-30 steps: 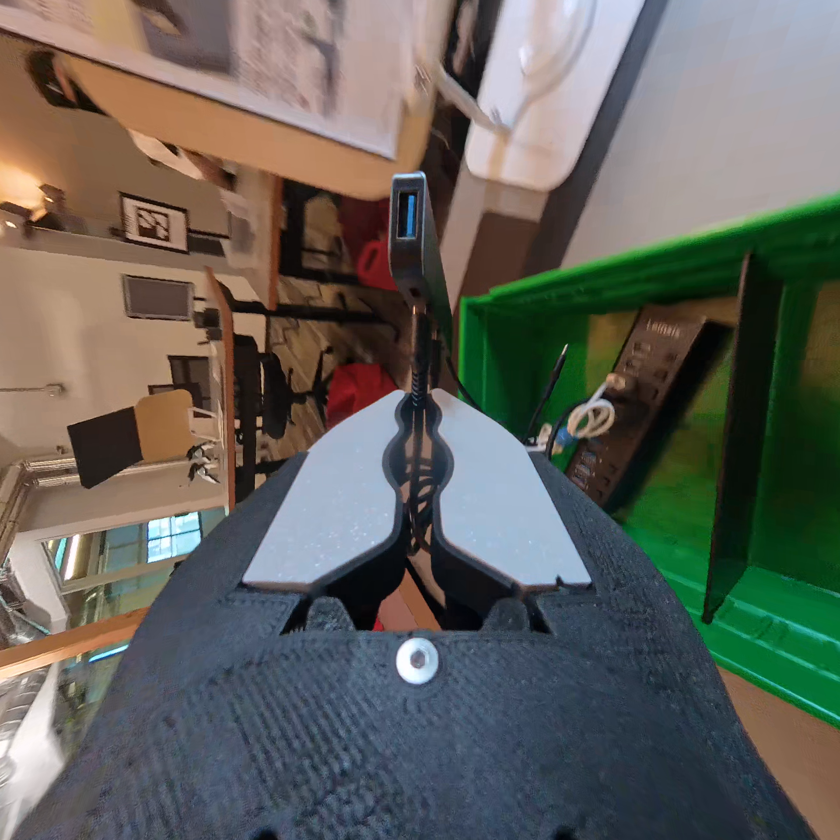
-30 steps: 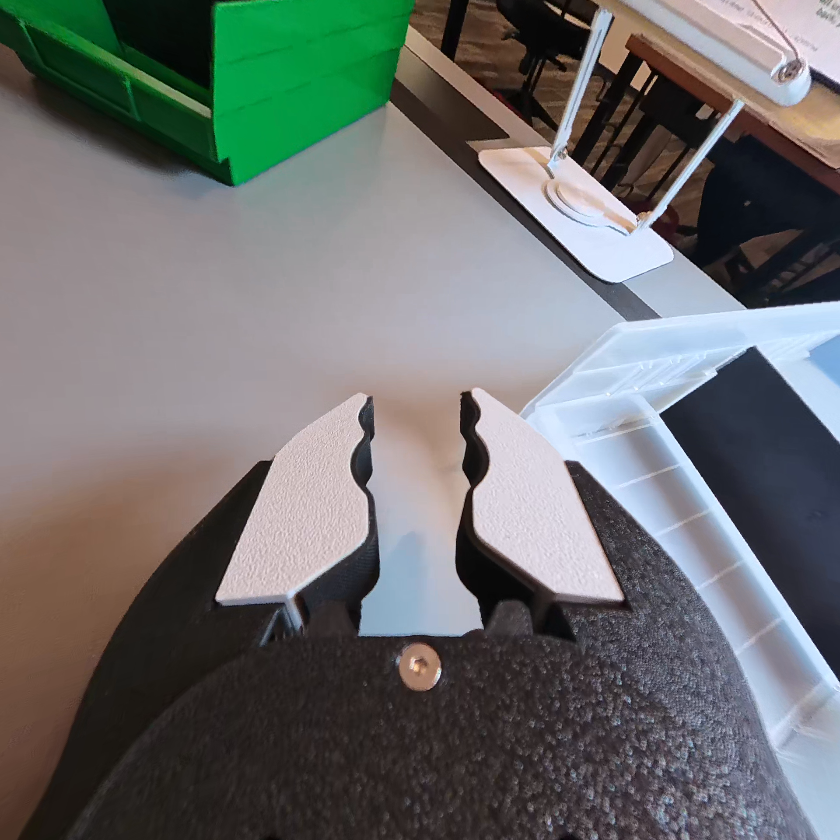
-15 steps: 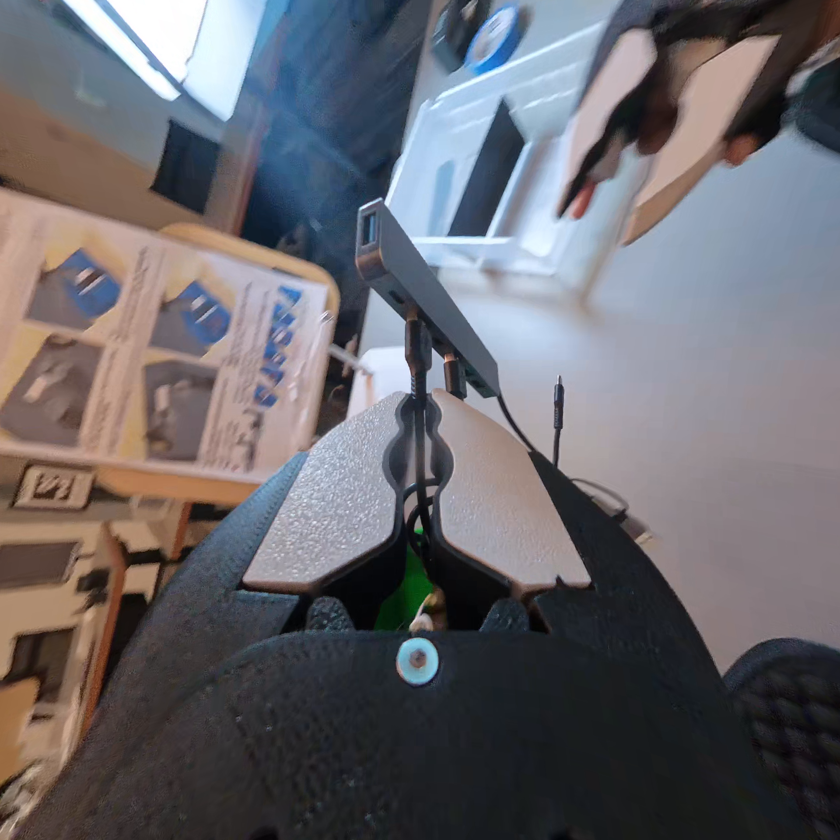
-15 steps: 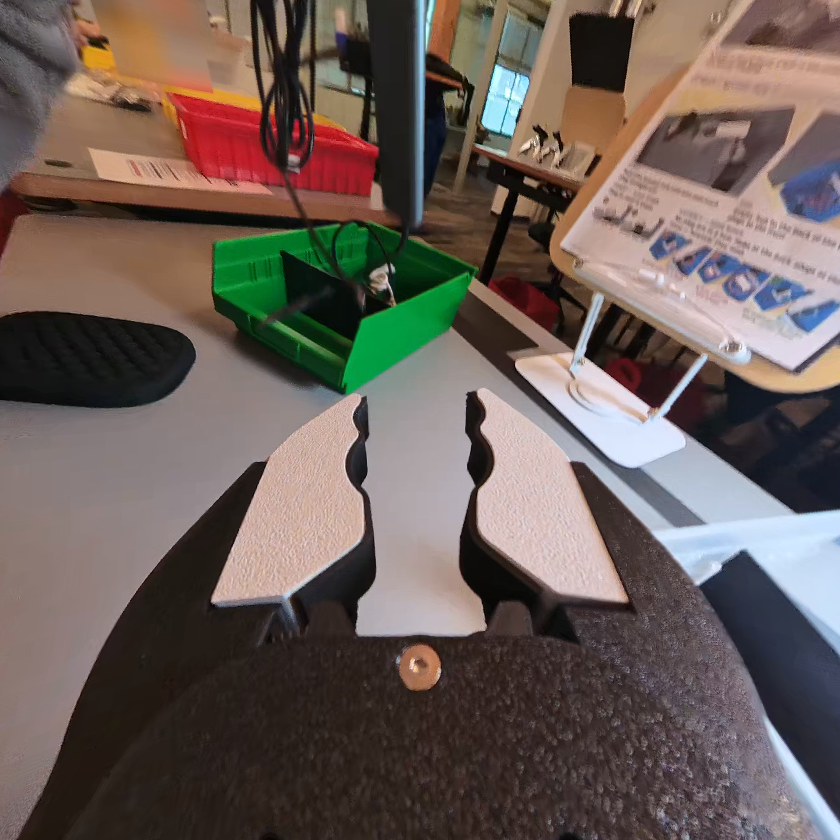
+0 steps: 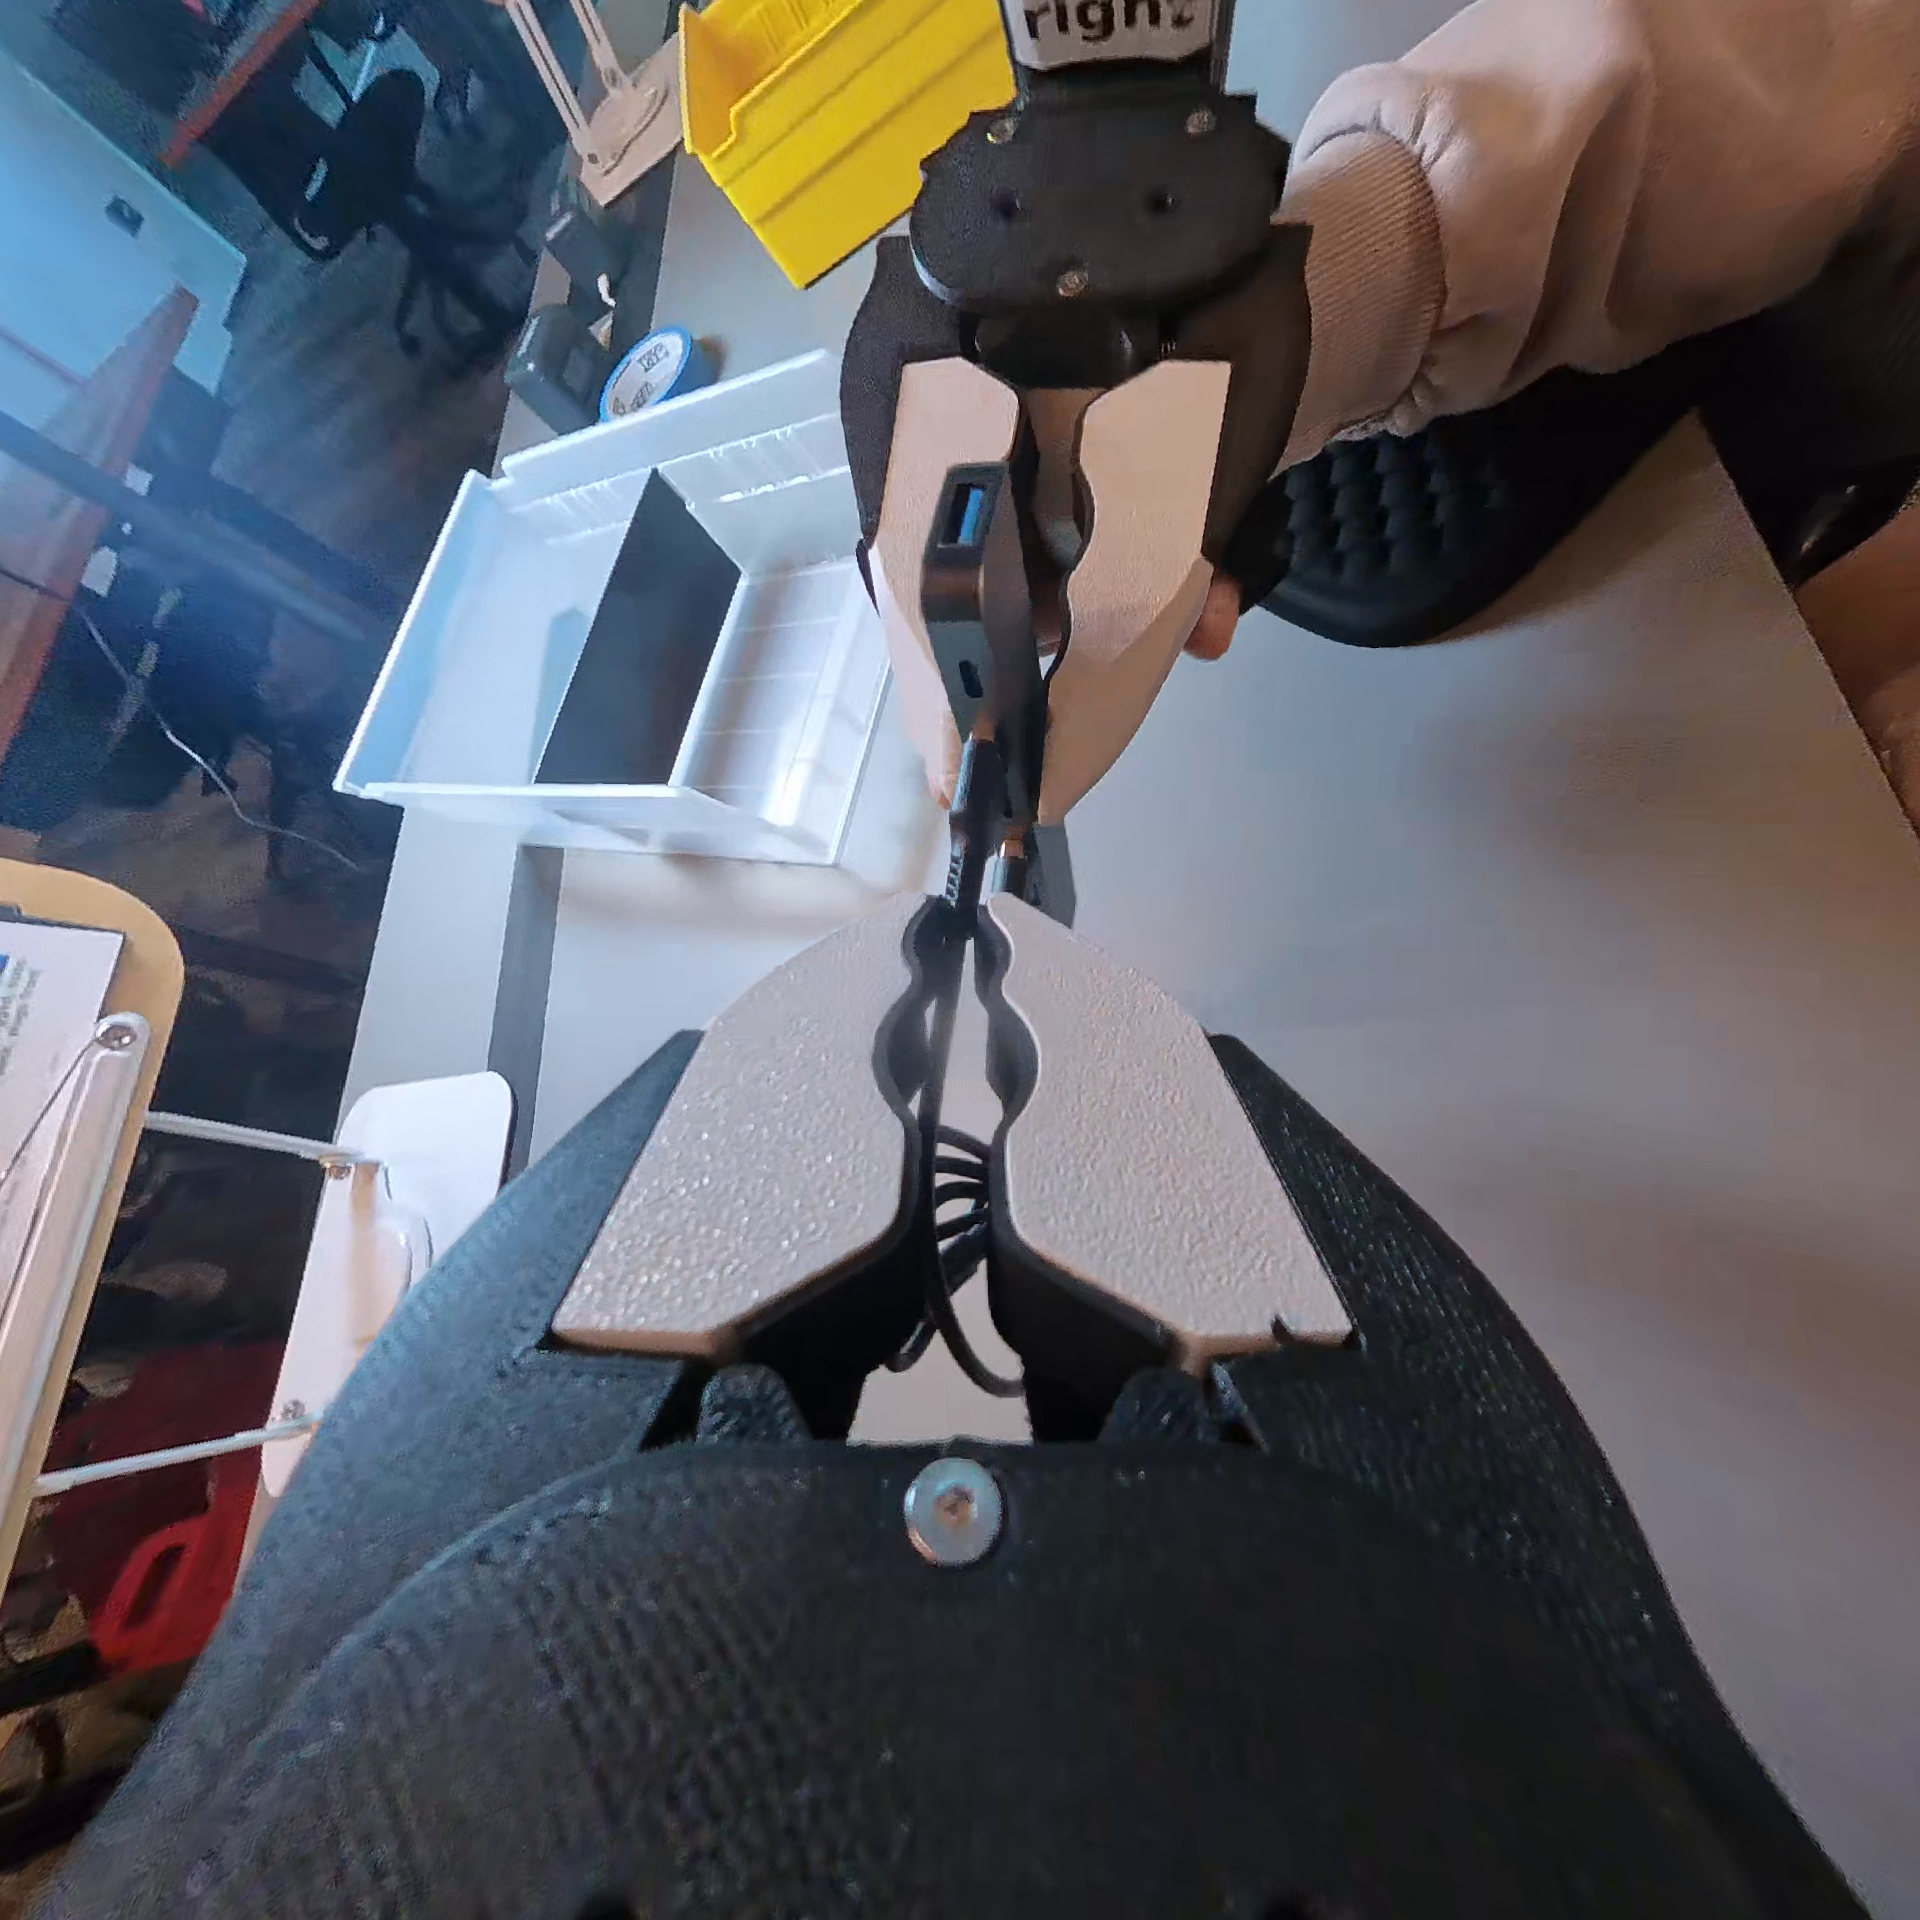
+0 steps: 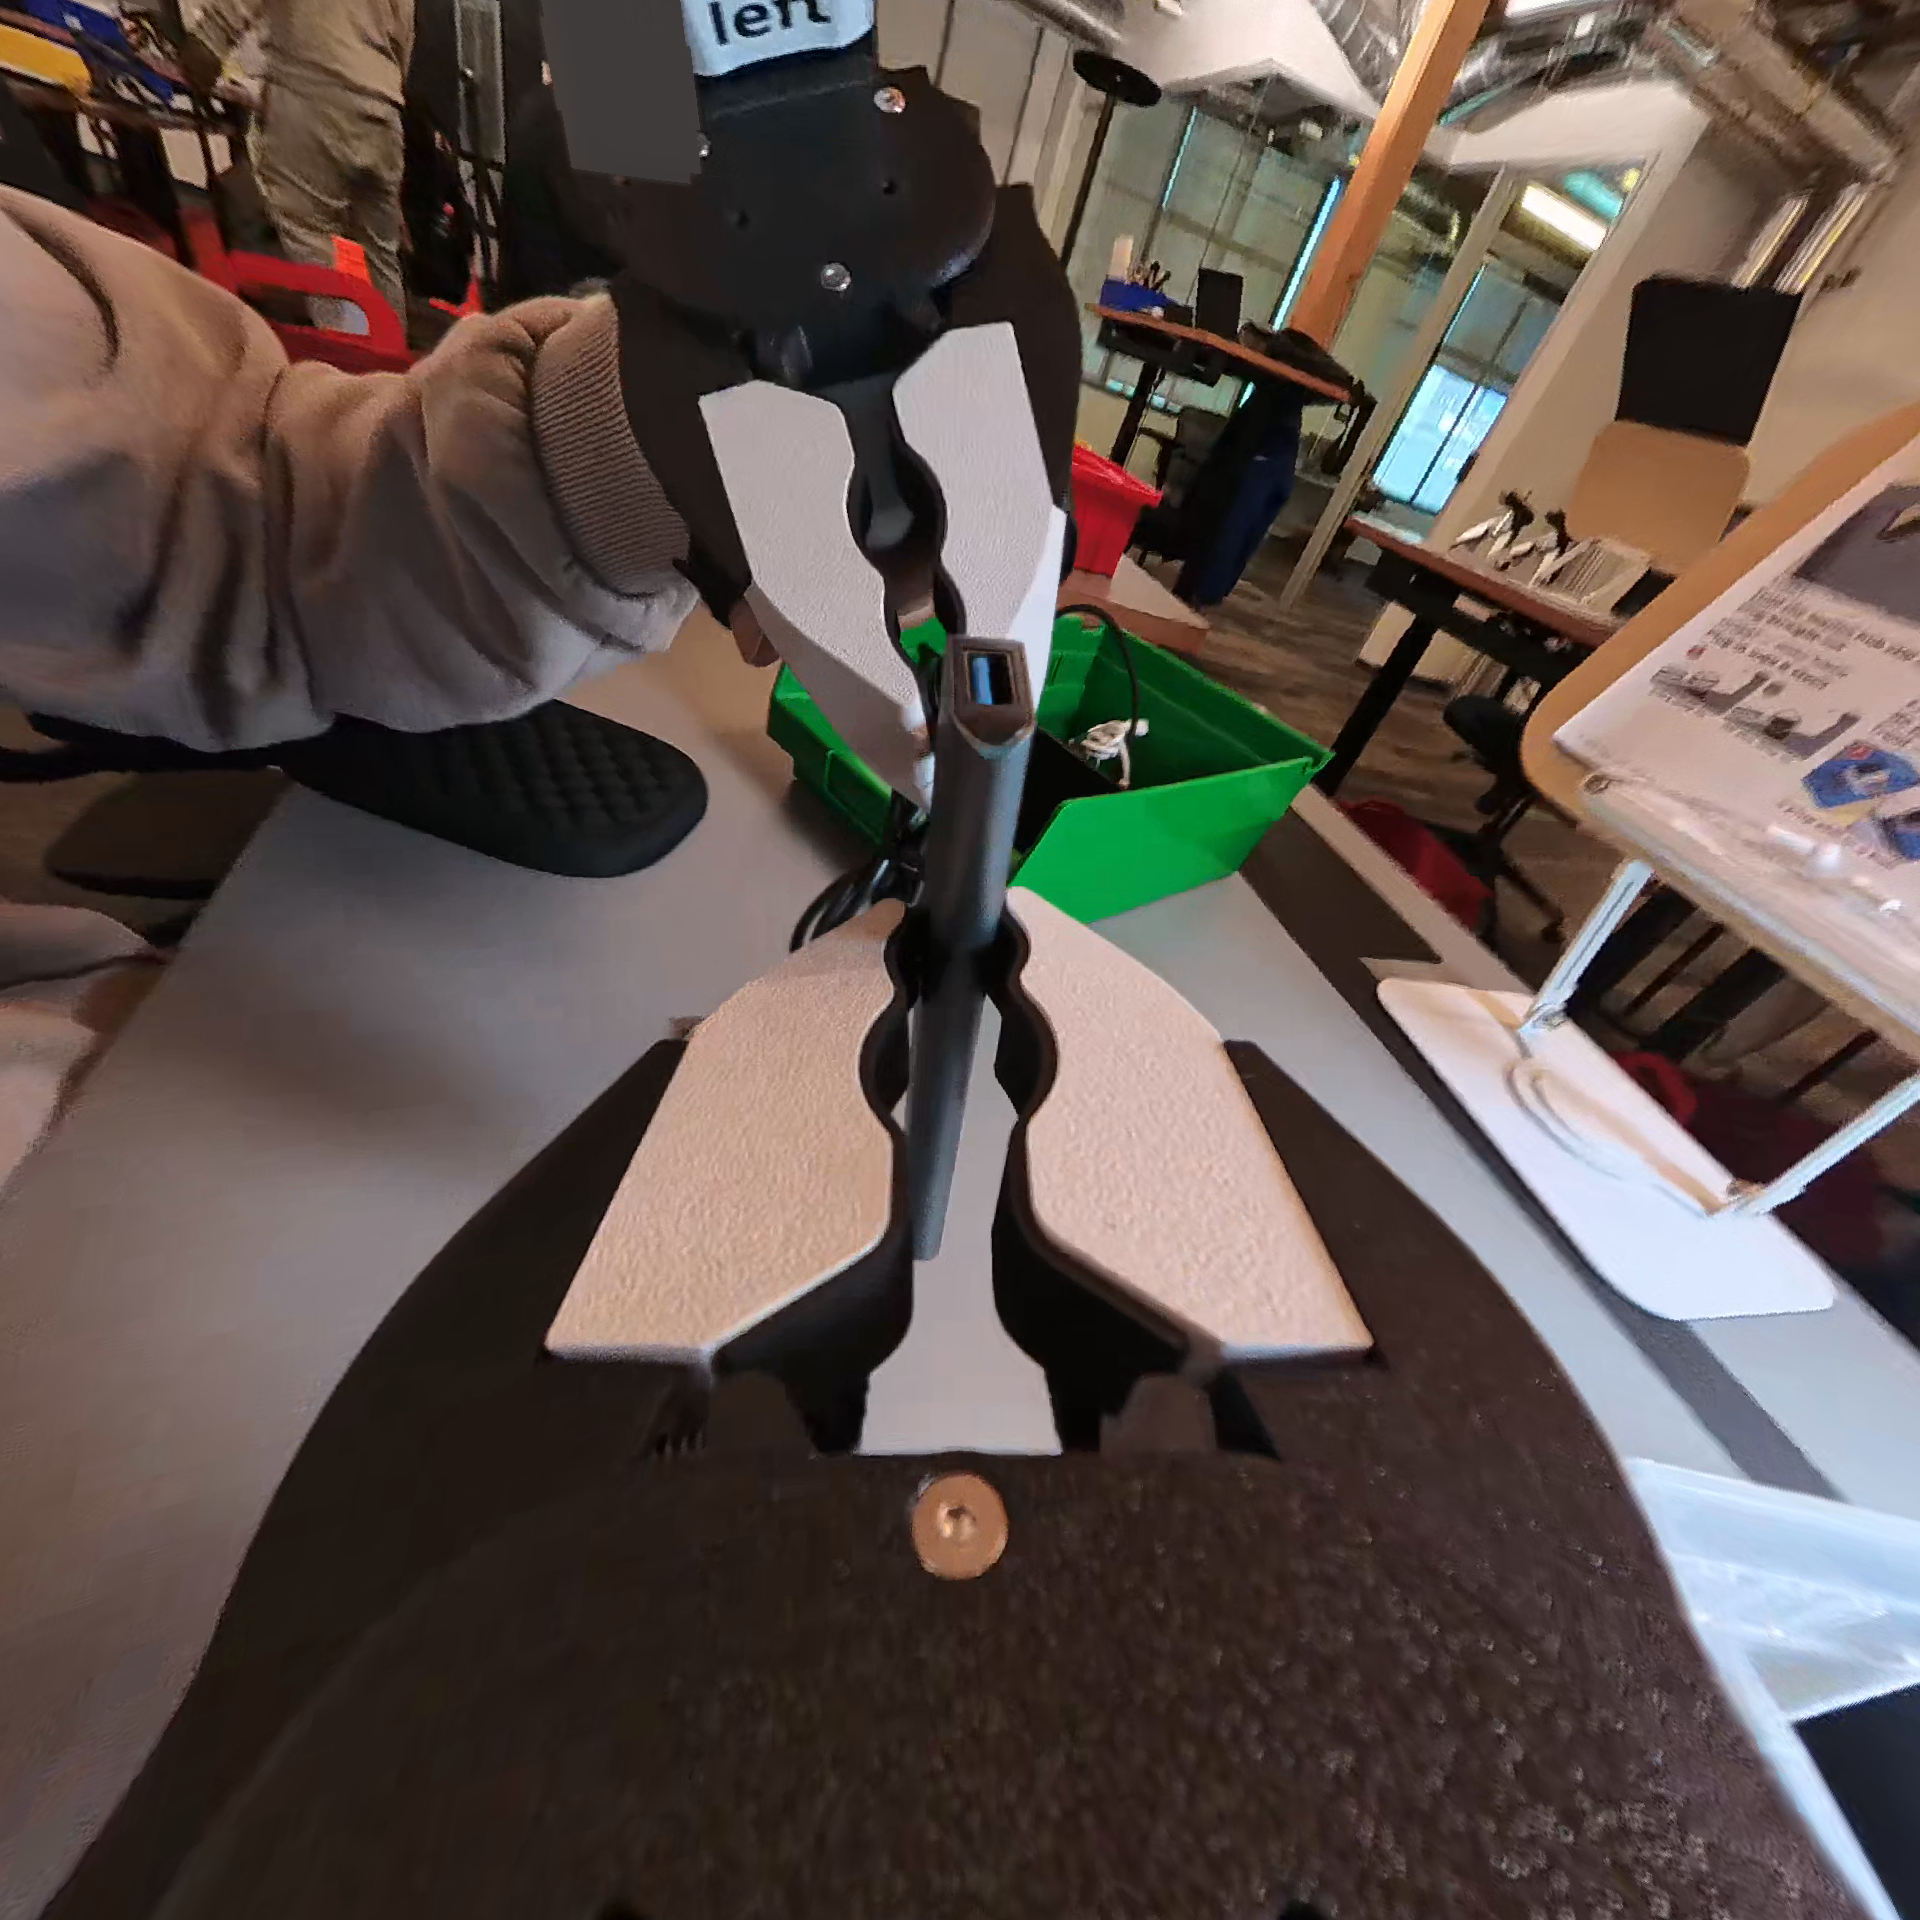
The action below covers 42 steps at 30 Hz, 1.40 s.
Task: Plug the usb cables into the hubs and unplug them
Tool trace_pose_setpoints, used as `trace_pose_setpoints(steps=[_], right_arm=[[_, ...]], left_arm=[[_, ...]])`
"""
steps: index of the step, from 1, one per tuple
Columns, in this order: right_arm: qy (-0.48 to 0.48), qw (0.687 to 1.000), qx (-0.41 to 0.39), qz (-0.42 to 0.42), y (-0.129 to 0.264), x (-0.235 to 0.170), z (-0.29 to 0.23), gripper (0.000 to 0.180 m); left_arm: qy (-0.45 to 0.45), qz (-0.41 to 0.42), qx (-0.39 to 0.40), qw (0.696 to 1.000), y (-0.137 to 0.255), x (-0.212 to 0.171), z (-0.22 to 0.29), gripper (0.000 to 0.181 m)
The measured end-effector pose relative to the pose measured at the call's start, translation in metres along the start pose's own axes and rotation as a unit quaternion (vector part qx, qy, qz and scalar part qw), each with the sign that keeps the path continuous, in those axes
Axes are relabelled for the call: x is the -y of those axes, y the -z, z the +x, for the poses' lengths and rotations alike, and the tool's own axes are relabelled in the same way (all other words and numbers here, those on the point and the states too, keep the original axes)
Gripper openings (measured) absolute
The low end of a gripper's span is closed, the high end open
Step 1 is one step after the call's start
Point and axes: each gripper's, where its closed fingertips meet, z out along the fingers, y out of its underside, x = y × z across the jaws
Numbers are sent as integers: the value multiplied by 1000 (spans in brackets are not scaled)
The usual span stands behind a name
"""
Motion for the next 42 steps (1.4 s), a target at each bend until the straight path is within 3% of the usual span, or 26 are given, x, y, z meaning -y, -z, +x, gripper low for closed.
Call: trace_pose_setpoints(steps=[7, 12, 14, 18, 22, 29, 31, 33, 37, 42], right_arm=[[112, 992, -59, 21, 6, -3, 4, 11], [107, 983, -150, 14, 9, -6, 25, 12], [64, 977, -199, 46, 18, 4, 41, 12], [-155, 945, -235, 164, 42, 19, 69, 11], [-268, 918, -227, 185, 38, 5, 74, 11], [-235, 931, -242, 142, 23, 2, 66, 11], [-226, 933, -245, 134, 20, 1, 61, 12], [-222, 935, -246, 126, 18, 0, 60, 12], [-212, 943, -231, 114, 19, -1, 57, 11], [-173, 975, -74, 117, 9, 9, 30, 25]], left_arm=[[-6, 41, 1, 999, -7, 1, 1, 7], [41, 93, 82, 991, 11, 6, -29, 14], [69, 132, 125, 981, 23, 15, -43, 13], [78, 121, 123, 982, 0, 18, -31, 22], [112, 72, 111, 985, -52, 11, -11, 35], [221, 56, 121, 966, -94, -8, -12, 58], [245, 74, 113, 960, -99, -9, -13, 52], [235, 87, 100, 963, -101, -9, -9, 36], [189, 69, 75, 977, -92, -15, -6, 33], [187, 60, -78, 977, -64, -21, 20, 32]])
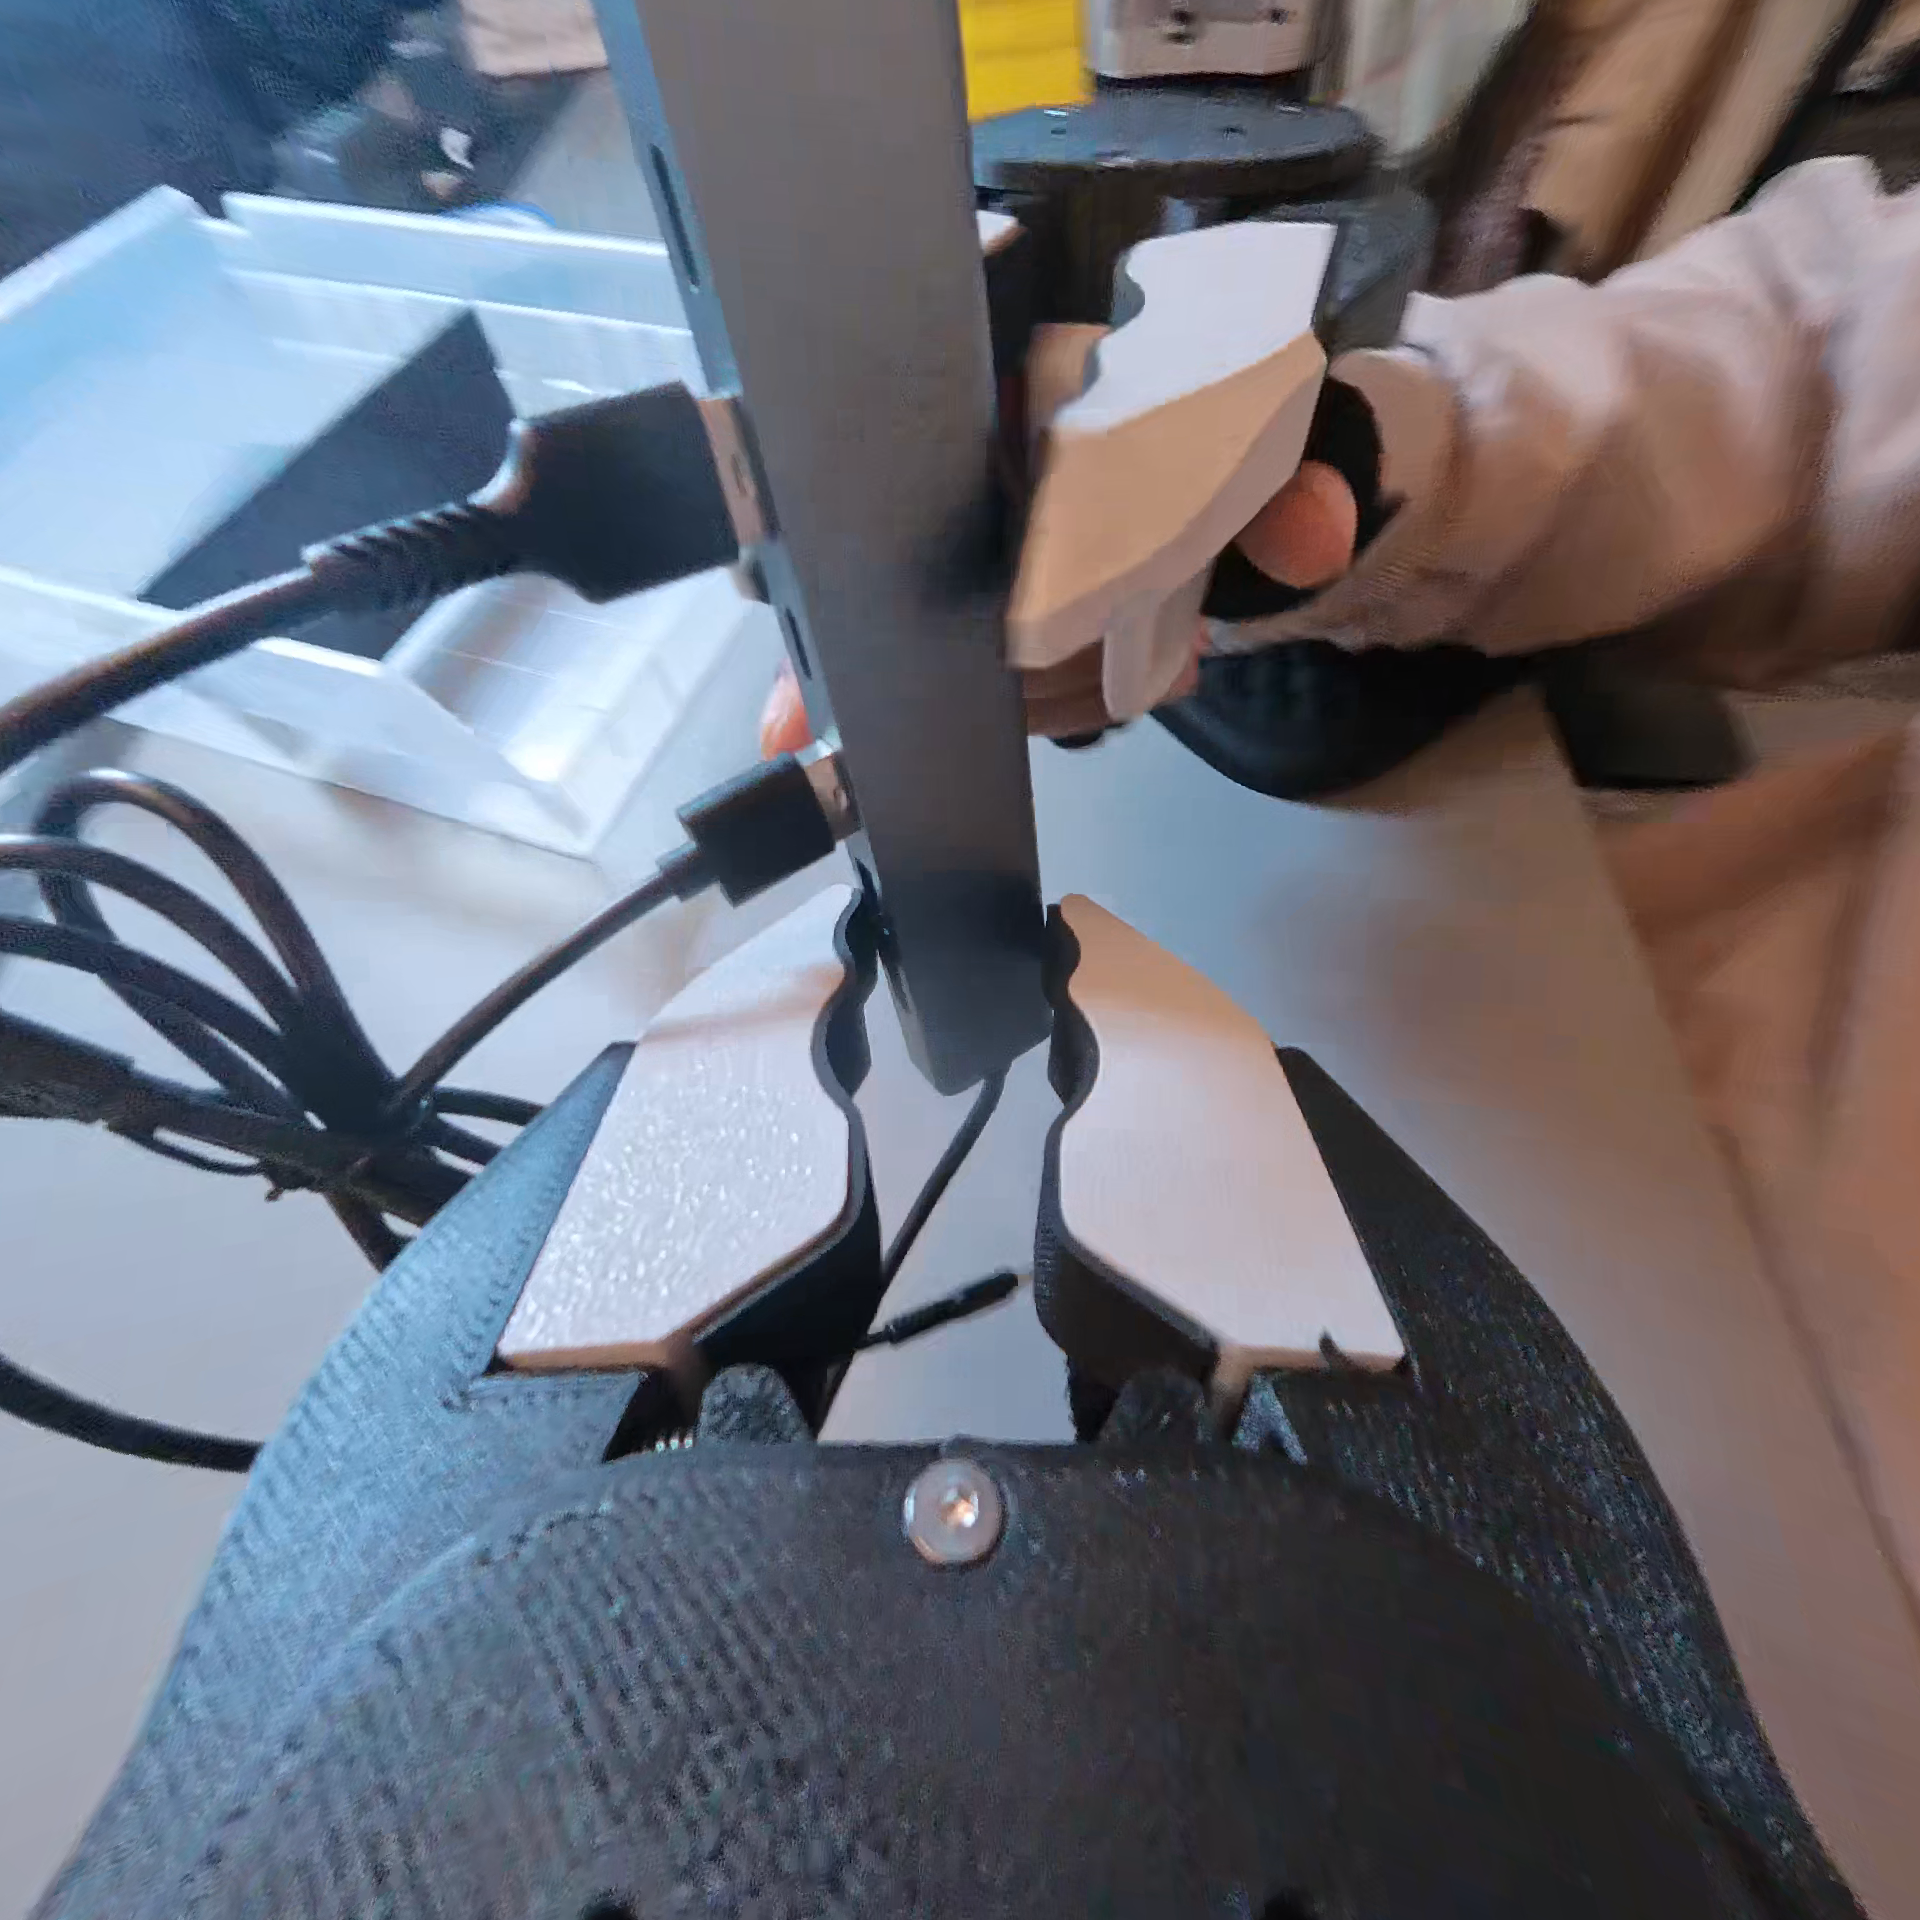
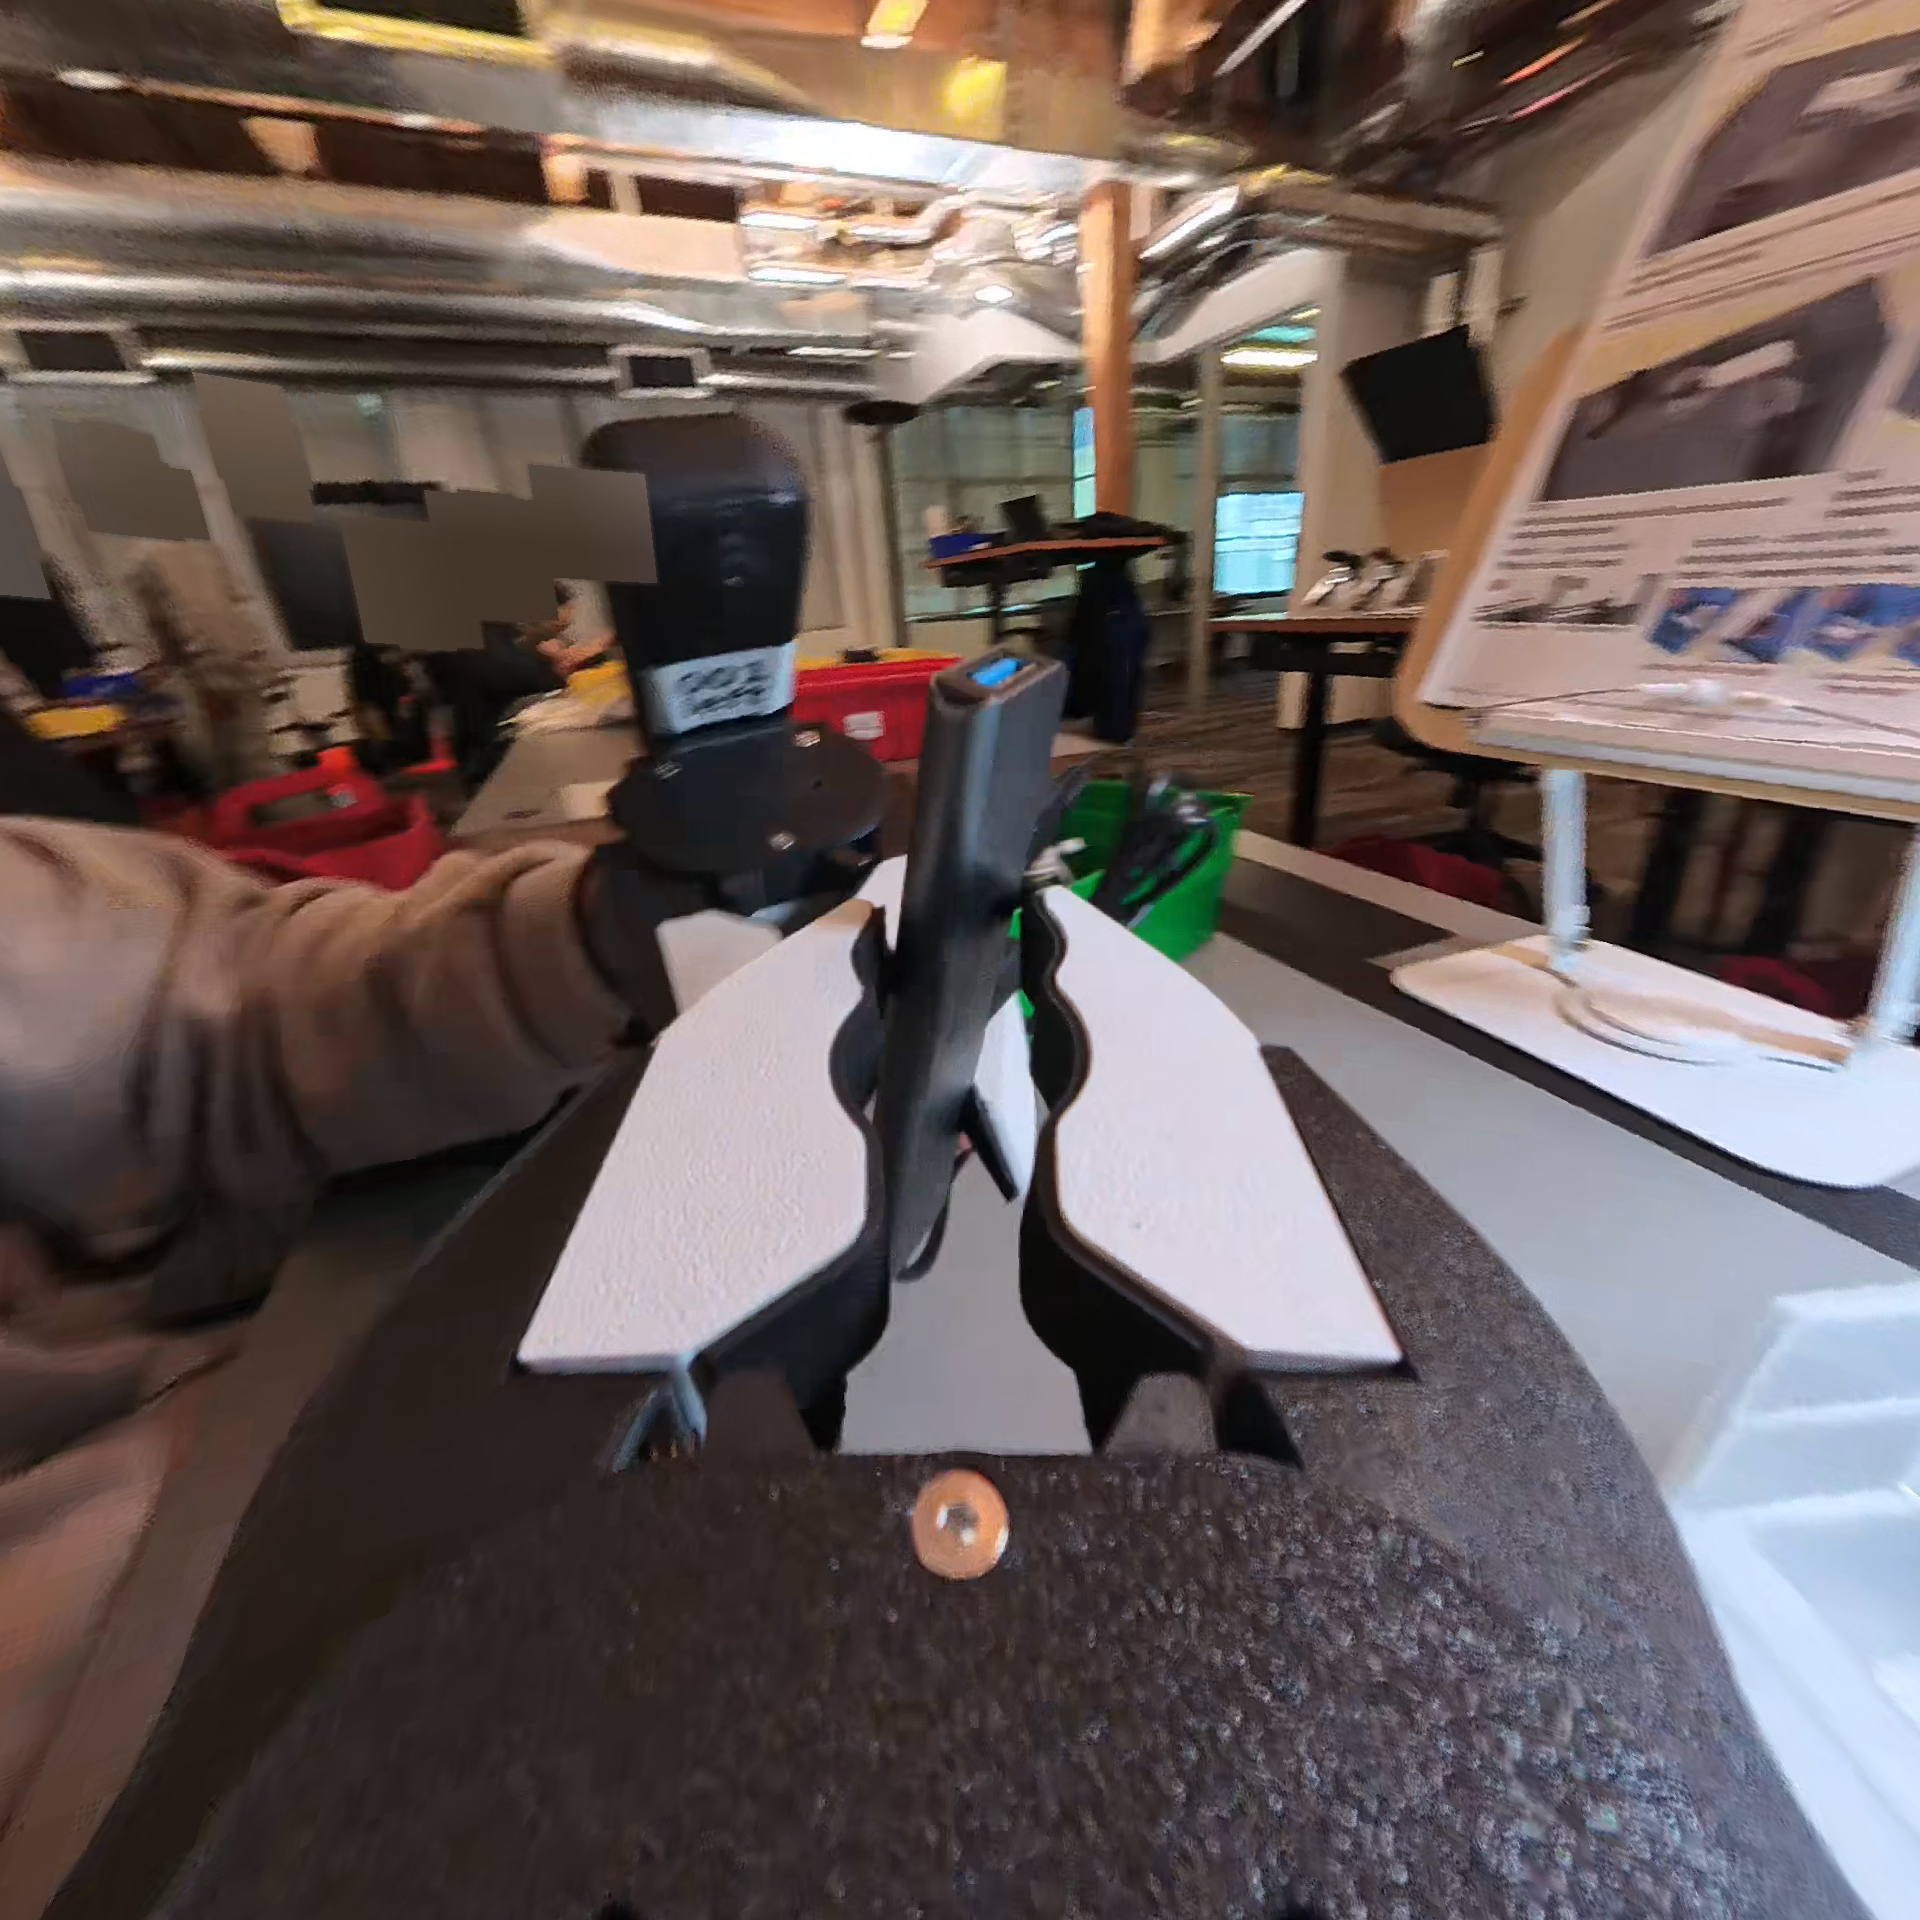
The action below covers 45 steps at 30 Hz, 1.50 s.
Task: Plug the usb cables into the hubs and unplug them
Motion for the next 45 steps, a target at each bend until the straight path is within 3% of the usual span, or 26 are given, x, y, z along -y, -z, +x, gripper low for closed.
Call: trace_pose_setpoints(steps=[4, 7, 9, 13, 15, 19, 21, 24, 29, 31, 34, 37, 42, 45], right_arm=[[-16, 983, 155, -94, 6, -34, -31, 37], [98, 979, 111, -137, 3, -55, -23, 38], [201, 969, 64, -131, 2, -45, -17, 41], [290, 941, 71, -161, 2, -33, -27, 60], [315, 924, 107, -188, 0, -46, -39, 58], [353, 893, 182, -212, -2, -78, -72, 36], [385, 879, 180, -216, -2, -85, -76, 21], [382, 886, 135, -223, 0, -83, -60, 17], [327, 916, 6, -230, 2, -65, -9, 9], [317, 913, -44, -252, 4, -65, 8, 9], [304, 917, -58, -253, 1, -66, 8, 9], [283, 925, -52, -248, -5, -65, -3, 8], [244, 941, -17, -235, -4, -58, -16, 9], [269, 936, -15, -228, -8, -49, -17, 9]], left_arm=[[41, -28, -129, 990, 20, -21, 25, 32], [60, -43, -233, 970, 35, -34, 49, 32], [49, -73, -273, 958, 43, -47, 60, 32], [9, -141, -338, 930, 49, -66, 79, 32], [-9, -176, -371, 912, 47, -75, 88, 32], [-7, -227, -424, 877, 48, -94, 100, 31], [-8, -219, -416, 883, 49, -98, 95, 30], [7, -171, -353, 920, 48, -88, 69, 31], [-32, -73, -98, 992, 43, -45, -8, 36], [-86, -35, -15, 996, 43, -22, -23, 32], [-178, -39, 58, 982, 33, -10, -25, 28], [-255, -60, 68, 963, 23, -9, -13, 11], [-252, -43, 31, 966, 32, 0, 0, 11], [-269, -51, 32, 961, 41, 7, -2, 11]])
